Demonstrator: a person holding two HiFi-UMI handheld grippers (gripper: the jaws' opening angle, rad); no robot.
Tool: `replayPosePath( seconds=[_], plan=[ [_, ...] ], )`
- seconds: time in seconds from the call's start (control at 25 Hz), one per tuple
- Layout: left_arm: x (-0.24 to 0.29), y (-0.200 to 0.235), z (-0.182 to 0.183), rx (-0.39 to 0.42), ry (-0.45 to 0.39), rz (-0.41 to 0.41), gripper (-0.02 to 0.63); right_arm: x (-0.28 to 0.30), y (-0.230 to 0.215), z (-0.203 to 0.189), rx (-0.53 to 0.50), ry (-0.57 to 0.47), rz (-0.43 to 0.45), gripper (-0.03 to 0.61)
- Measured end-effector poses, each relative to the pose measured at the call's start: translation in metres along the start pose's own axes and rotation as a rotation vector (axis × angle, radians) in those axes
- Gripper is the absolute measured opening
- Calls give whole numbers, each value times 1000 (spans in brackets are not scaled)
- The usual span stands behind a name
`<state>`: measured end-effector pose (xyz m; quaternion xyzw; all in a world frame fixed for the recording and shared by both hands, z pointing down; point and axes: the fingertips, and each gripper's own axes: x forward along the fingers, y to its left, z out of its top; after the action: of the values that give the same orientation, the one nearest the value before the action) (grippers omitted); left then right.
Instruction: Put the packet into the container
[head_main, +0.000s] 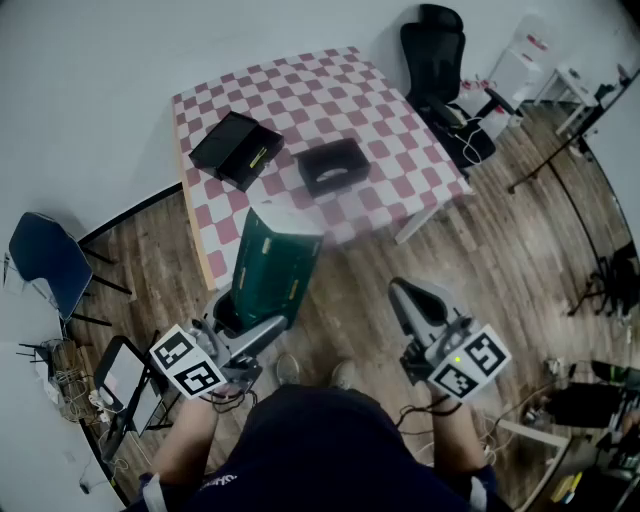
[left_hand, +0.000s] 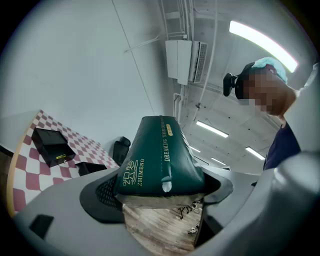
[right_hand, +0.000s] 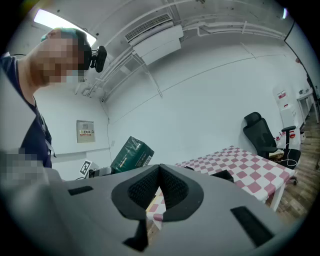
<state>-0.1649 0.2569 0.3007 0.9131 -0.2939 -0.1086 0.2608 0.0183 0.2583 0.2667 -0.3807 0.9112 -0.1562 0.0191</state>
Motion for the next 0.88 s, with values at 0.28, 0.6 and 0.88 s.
replayPosePath(
  seconds=[0.28, 0.6, 0.88],
  plan=[
    [7, -7, -6, 10, 8, 0, 457, -8, -5, -4, 7, 4, 0, 17],
    [22, -22, -23, 16, 17, 17, 457, -29, -18, -10, 34, 5, 5, 18],
    [42, -50, -34, 47, -5, 41, 457, -70, -38, -6, 40, -12, 18, 18]
  ],
)
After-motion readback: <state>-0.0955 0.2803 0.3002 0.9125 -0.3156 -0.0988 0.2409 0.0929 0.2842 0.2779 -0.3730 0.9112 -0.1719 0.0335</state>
